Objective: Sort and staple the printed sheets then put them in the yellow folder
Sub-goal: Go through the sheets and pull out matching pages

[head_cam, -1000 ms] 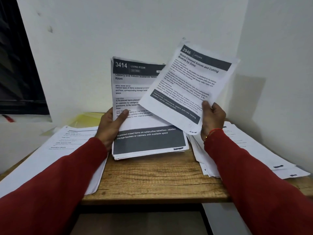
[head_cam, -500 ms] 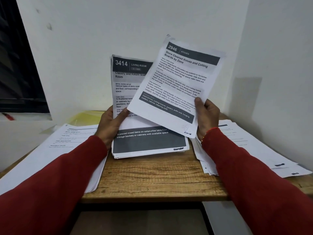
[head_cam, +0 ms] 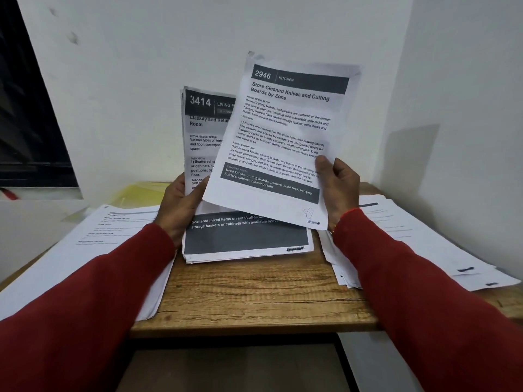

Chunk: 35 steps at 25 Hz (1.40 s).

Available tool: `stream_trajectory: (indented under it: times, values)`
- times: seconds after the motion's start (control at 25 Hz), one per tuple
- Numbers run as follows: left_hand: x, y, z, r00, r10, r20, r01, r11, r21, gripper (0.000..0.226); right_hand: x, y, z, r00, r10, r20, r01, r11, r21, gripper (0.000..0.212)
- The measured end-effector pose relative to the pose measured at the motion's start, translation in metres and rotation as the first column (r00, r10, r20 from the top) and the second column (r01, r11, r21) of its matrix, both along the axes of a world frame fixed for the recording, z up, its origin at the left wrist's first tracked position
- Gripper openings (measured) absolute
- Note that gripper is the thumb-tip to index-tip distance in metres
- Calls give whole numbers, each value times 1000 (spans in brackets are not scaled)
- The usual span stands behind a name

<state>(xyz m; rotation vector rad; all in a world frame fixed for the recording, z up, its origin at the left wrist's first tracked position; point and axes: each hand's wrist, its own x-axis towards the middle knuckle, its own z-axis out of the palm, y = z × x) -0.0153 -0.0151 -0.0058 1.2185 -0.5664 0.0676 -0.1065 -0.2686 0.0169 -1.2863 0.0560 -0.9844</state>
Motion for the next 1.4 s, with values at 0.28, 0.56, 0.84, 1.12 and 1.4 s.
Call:
stream_trajectory:
  times: [0.28, 0.56, 0.84, 1.12, 1.4]
  values:
    - [-1, 1, -1, 999, 36, 10, -36, 998, 50, 15, -3, 13, -5, 989, 105, -103, -120, 981, -151, 10]
    - [-2, 1, -1, 998, 63, 21, -64, 996, 56, 17, -5, 12, -3, 986, 54, -158, -76, 987, -139, 16]
    - [0, 2, -1, 998, 63, -2, -63, 997, 44, 13, -2, 8, -4, 988, 54, -147, -71, 991, -116, 13]
    - [-5, 1, 3, 998, 43, -51, -43, 999, 8, 13, -5, -36, 5, 978, -210, -19, 211, 973, 97, 23]
    - [-3, 2, 2, 994, 51, -100, -50, 999, 7, 11, 2, -33, 1, 979, -206, -15, 206, 976, 66, 19]
